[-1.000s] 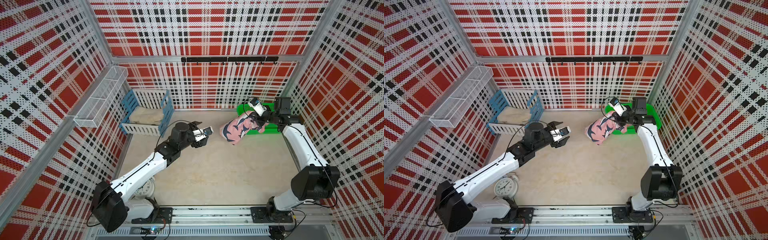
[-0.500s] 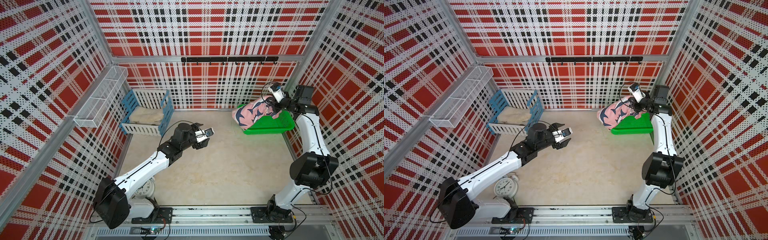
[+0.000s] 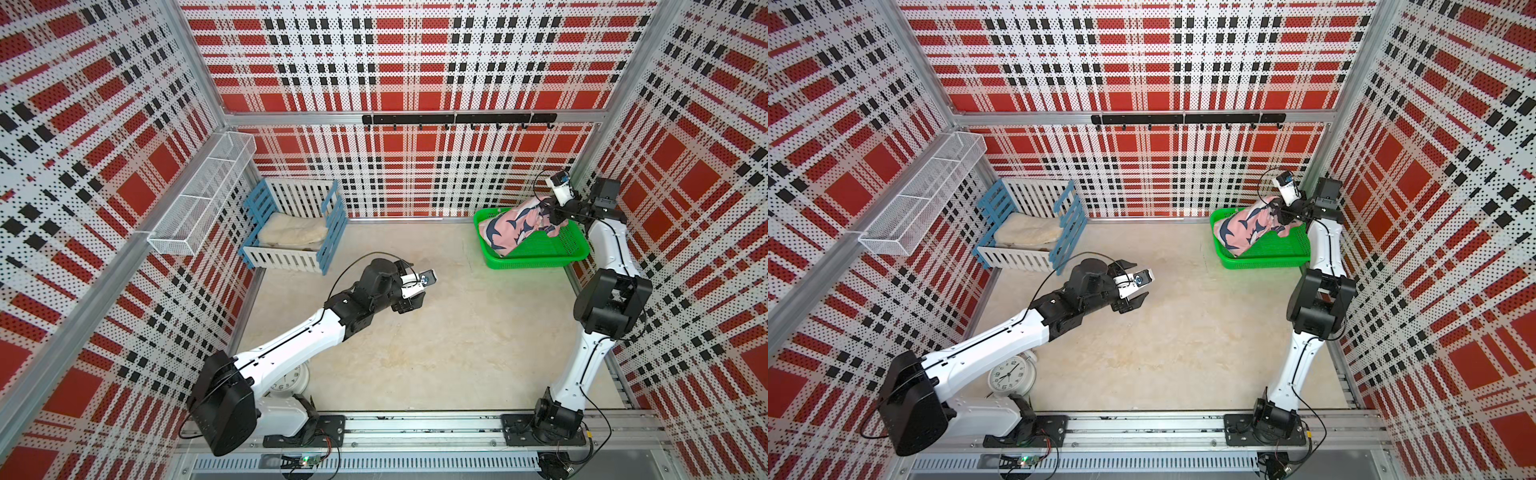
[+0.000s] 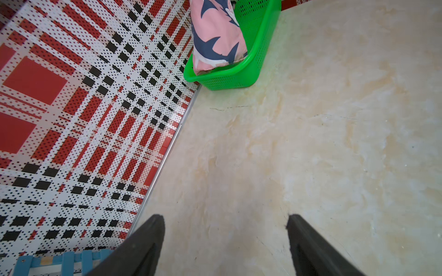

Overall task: Roll up the shorts
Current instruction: Place the shorts in the bin.

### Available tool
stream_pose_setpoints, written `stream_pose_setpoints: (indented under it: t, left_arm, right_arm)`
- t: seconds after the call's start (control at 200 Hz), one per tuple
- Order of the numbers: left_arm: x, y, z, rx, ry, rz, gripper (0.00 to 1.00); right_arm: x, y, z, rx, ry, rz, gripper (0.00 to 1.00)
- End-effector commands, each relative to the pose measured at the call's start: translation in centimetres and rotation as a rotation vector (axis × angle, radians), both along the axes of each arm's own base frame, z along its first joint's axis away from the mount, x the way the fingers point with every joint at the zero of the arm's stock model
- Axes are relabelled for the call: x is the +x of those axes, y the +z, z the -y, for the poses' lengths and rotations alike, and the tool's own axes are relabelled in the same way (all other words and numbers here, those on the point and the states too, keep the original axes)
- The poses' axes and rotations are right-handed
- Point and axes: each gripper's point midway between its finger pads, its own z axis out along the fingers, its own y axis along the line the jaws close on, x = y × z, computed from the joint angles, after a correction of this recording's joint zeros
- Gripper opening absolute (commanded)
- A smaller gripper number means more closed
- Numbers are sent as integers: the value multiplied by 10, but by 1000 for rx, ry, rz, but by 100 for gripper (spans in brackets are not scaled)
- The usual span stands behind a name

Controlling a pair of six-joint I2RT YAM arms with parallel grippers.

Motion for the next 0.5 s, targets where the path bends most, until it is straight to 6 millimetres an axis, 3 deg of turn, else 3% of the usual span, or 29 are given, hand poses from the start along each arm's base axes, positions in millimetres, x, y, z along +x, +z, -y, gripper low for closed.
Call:
stream_pose_setpoints:
  t: [0.0, 0.16, 0.341, 0.436, 0.496]
  left_arm:
    - [-2, -2, -1, -1, 34, -15, 85]
    - [-3, -6, 5, 16, 32, -21, 86]
    - [-3, -12, 8, 39, 21, -23, 85]
    - [-2, -15, 9, 45, 20, -28, 86]
    - [-3, -17, 9, 49, 16, -32, 85]
  right_arm:
    - [10, 7, -5, 71, 55, 40, 0]
    - [12, -33, -7, 89, 81, -35, 0]
    - [19, -50, 2, 73, 20, -70, 0]
    - [22, -61, 4, 51, -24, -104, 50]
    - [24, -66, 4, 33, -55, -124, 63]
